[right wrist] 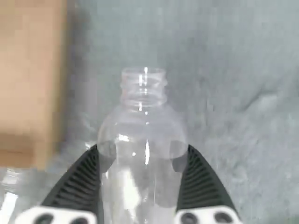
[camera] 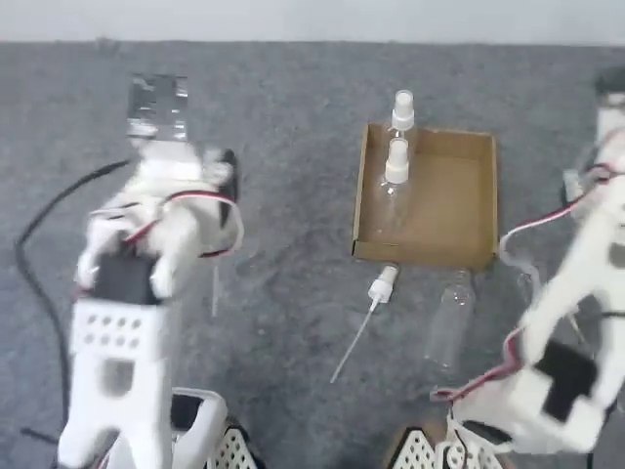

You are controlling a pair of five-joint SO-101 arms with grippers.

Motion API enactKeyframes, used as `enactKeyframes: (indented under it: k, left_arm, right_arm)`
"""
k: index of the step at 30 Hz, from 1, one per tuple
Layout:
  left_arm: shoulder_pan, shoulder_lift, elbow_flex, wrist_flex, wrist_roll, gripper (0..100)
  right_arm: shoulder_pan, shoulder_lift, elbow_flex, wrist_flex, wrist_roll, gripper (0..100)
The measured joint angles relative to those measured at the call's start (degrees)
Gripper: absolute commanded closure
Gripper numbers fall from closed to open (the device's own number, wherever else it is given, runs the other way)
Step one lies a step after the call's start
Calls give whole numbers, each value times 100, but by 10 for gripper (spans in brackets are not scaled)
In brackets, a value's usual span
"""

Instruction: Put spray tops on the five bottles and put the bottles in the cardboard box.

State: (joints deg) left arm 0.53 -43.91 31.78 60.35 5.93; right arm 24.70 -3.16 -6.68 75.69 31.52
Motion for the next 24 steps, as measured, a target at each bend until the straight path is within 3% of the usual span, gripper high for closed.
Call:
enactKeyframes:
  k: [9, 15, 19, 24]
  left_arm:
    - [-290, -615, -1749, 1213, 0, 958]
    - [-281, -659, -1952, 1345, 0, 959]
    - [-273, -659, -2092, 1345, 281, 959]
    - [-281, -659, -2567, 1055, 554, 960]
  right_arm:
    - [-2576, -2453, 826, 360, -1108, 993]
    - [-4615, -4246, 3042, -659, -1327, 993]
    - [-5925, -4448, 4334, -1556, -1802, 993]
    - [-6971, -4466, 5284, -2593, -2040, 993]
